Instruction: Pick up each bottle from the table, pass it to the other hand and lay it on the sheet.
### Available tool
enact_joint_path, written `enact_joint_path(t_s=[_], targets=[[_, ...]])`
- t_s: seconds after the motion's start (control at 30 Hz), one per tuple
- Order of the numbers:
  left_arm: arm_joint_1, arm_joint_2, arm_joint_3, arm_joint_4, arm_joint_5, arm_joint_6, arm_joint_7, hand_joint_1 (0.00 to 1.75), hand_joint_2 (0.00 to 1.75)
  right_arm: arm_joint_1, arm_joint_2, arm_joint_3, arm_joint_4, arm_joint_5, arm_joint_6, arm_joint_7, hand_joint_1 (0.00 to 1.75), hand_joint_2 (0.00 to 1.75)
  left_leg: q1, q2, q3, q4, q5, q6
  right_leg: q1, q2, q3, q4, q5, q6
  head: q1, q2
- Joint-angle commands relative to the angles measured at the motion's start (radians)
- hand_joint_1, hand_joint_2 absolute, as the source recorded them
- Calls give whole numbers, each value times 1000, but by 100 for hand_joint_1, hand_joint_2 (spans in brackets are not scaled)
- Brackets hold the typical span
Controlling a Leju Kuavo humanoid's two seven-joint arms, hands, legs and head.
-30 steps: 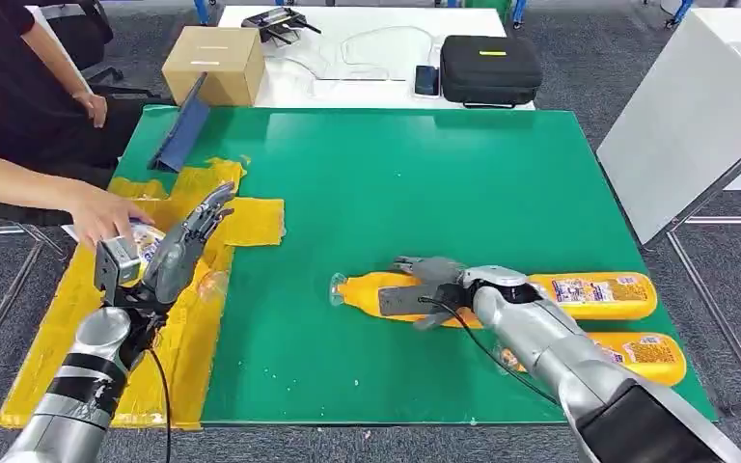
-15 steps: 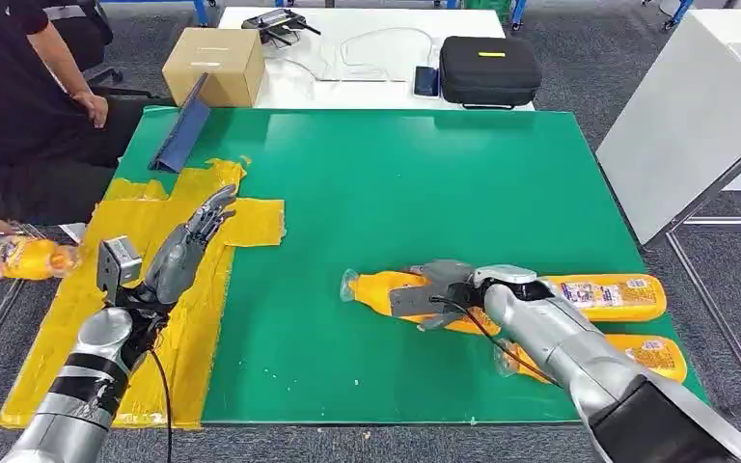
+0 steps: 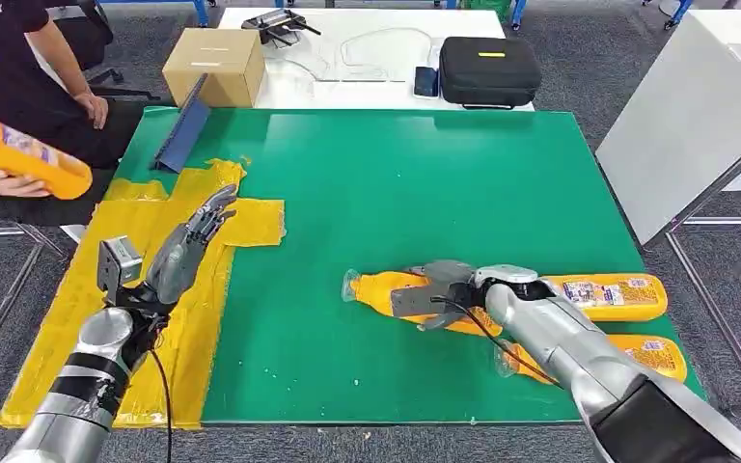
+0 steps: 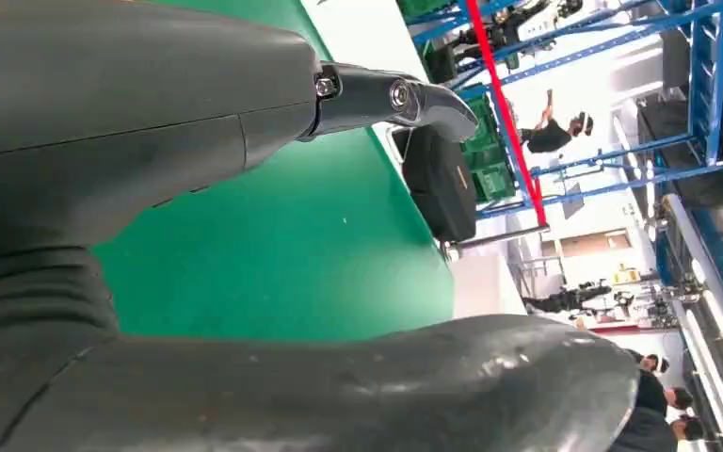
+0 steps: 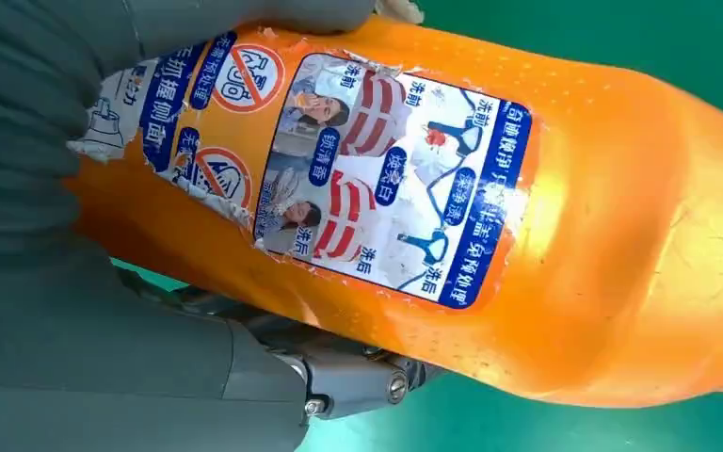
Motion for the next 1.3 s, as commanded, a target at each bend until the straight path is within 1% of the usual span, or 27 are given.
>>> enact_joint_path(t_s=[0.03,0.07,0.1,0.13,0.17,0.2,0.23,0.27,0.33,0.37,0.43,0.5,0.6,0.63,0.73,0.77,0.83,0.87,0.93,1.03,1.07,1.13,1.17,1.23,1.27,1.3], targets=[[-8,-37,49,3,89,-30,87,0,0,75,5,-51,-44,-91,-135,101,175,175,1,0,2,-1,0,-1,1,-1,3,-1,-1,0,0,0],[24,-42,74,-24,147,-41,129,0,0,131,26,-152,-117,-140,-270,110,175,175,1,1,4,-1,-1,-2,1,-1,5,-2,-1,0,0,0],[73,-44,101,-63,213,-54,178,0,0,198,29,-229,-221,-155,-381,106,175,175,1,1,3,-1,-1,-1,1,-1,4,-2,-1,0,0,0],[111,-44,116,-101,262,-65,202,0,0,271,39,-310,-351,-180,-452,74,175,175,1,3,6,-2,-2,-2,2,1,8,-4,-1,-1,0,0],[168,-102,169,-169,534,-122,341,0,0,404,117,-479,-599,-337,-555,-181,175,175,2,5,6,-3,-2,-2,2,3,7,-4,-1,-1,0,0],[224,-109,144,-275,551,-84,379,0,175,466,127,-463,-789,-301,-543,-75,175,175,1,6,8,-3,-3,-2,2,4,9,-4,-2,-1,0,0],[254,-109,117,-333,570,-52,398,0,175,496,131,-439,-895,-271,-542,-4,175,175,1,9,7,-2,-4,-2,2,6,7,-3,-2,-1,2,0],[266,-106,93,-363,570,-32,401,0,175,505,131,-417,-940,-253,-543,19,175,175,1,11,5,-1,-5,-2,2,8,4,-2,-1,-1,1,0],[265,-99,70,-374,573,-23,395,0,175,503,131,-404,-931,-250,-546,9,175,175,1,10,2,2,-7,-4,2,8,0,2,-3,-1,0,0],[262,-94,60,-374,564,-11,388,0,175,496,132,-400,-909,-246,-553,-17,175,175,0,6,-1,0,-5,-4,1,4,-3,1,-2,-1,-1,0],[258,-86,42,-376,543,3,363,0,175,491,138,-399,-888,-251,-554,-43,175,175,1,0,-2,1,-5,-5,2,-2,-3,0,-4,-1,-1,0],[259,-69,20,-375,543,3,354,0,175,490,140,-395,-879,-249,-551,-57,175,175,4,-2,-2,1,-6,-5,3,-3,-1,0,-6,-2,1,0],[259,-51,3,-366,540,8,339,0,175,490,140,-389,-871,-243,-549,-64,175,175,3,1,-5,0,-5,-4,2,0,-4,0,-4,-3,0,0],[259,-48,-1,-366,537,12,333,0,175,489,140,-387,-869,-243,-548,-65,175,175,3,4,-2,1,-6,-5,2,1,-2,1,-5,-3,0,0],[259,-48,-1,-366,537,12,333,0,175,489,140,-387,-869,-243,-548,-65,175,175,3,0,-5,-1,-4,-4,2,-1,-5,0,-4,-3,0,0],[259,-48,-1,-366,537,12,333,0,175,489,140,-387,-869,-243,-548,-65,175,175,3,1,-3,0,-5,-5,2,-1,-3,0,-5,-3,0,0],[259,-48,-1,-366,537,12,333,0,175,489,140,-387,-869,-243,-548,-65,175,175,3,1,-5,-1,-4,-4,1,0,-5,0,-3,-3,0,0],[259,-48,-1,-366,537,12,333,0,175,489,140,-387,-869,-243,-548,-65,175,175,3,2,-2,0,-5,-5,2,0,-2,0,-5,-3,0,0],[259,-48,-1,-366,537,12,333,0,175,489,140,-387,-869,-243,-548,-65,175,175,2,1,-5,-1,-4,-4,1,-1,-5,0,-3,-3,0,0],[259,-48,-1,-366,537,12,333,0,175,489,140,-387,-869,-243,-548,-65,175,175,3,2,-1,0,-6,-5,2,-1,0,0,-6,-3,0,0],[256,-43,-7,-367,533,16,327,0,175,486,140,-382,-865,-246,-535,-67,175,175,3,3,2,1,-8,-6,2,0,2,1,-7,-3,0,0],[253,-39,-15,-364,509,24,314,0,175,482,141,-371,-855,-246,-521,-67,175,175,3,1,-4,0,-4,-4,2,0,-4,0,-3,-3,0,0],[251,-39,-18,-362,506,24,311,0,175,479,140,-357,-848,-242,-506,-64,175,175,3,2,-1,1,-6,-5,2,0,-1,1,-5,-3,0,0],[254,-61,-7,-380,493,17,307,0,175,476,143,-333,-839,-234,-488,-61,175,175,3,1,-4,0,-4,-4,2,0,-4,0,-3,-3,0,0],[254,-65,-6,-385,491,14,307,0,175,475,144,-317,-834,-229,-480,-58,175,175,3,3,-1,0,-6,-5,2,0,-1,0,-5,-3,0,0],[254,-66,-6,-386,491,11,307,0,175,475,144,-306,-833,-227,-476,-58,175,175,3,2,-3,0,-5,-5,2,0,-3,0,-4,-3,0,0]])
